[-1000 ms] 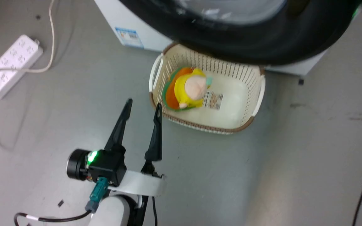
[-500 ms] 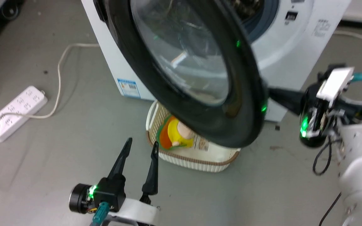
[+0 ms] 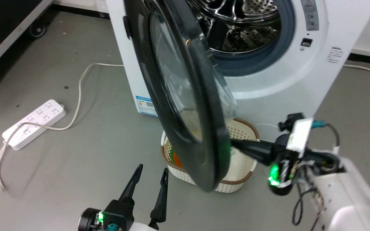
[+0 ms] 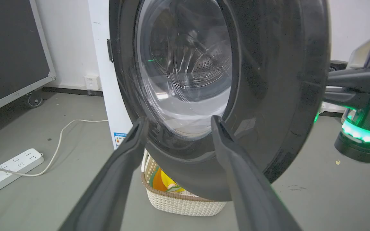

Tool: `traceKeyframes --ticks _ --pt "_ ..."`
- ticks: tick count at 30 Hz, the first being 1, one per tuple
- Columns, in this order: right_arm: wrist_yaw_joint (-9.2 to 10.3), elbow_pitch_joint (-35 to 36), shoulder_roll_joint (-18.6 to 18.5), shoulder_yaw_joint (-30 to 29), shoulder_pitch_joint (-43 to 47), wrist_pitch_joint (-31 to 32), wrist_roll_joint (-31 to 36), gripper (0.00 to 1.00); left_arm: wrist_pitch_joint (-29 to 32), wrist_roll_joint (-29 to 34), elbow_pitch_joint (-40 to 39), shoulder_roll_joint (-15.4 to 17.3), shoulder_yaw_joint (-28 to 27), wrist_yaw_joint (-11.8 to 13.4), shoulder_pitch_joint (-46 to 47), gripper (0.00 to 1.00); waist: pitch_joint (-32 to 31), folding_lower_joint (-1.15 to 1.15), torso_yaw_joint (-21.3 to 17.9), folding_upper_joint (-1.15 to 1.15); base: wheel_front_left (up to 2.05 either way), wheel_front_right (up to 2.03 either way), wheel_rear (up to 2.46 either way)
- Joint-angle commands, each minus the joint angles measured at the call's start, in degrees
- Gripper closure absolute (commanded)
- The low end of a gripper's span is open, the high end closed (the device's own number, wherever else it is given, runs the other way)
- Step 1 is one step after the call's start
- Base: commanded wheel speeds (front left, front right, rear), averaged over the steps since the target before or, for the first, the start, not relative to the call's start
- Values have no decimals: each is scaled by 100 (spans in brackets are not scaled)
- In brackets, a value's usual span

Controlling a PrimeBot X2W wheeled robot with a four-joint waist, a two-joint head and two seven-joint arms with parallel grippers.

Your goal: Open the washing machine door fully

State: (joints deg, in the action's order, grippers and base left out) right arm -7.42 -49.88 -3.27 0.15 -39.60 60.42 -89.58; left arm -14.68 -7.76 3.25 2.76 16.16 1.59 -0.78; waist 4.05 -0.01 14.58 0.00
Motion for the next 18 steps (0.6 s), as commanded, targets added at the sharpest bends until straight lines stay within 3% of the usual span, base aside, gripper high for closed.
traceKeyframes --ticks 1,3,11,12,13,18 --pt "-7 96 38 178 139 -97 -168 100 -32 -26 0 11 19 -16 -56 0 -16 1 46 0 0 0 0" --pt "-7 375 38 800 345 -439 -640 100 -32 -56 0 11 59 -5 -59 0 -15 1 107 0 0 0 0" --pt "-7 753 38 1653 585 -1248 -1036 100 -32 -68 11 11 46 30 -47 0 -79 1 105 0 0 0 0" --pt "-7 774 16 1668 587 -1449 -949 53 -32 -65 10 11 22 36 -52 0 -103 1 80 0 0 0 0" --pt "-7 802 -15 1667 599 -1607 -891 0 -32 -63 8 11 -11 43 -61 0 -137 1 49 0 0 0 0" --pt "-7 1391 -454 1534 777 -2750 -286 0 -32 -20 -10 11 -180 17 -103 0 -317 1 -165 0 0 0 0"
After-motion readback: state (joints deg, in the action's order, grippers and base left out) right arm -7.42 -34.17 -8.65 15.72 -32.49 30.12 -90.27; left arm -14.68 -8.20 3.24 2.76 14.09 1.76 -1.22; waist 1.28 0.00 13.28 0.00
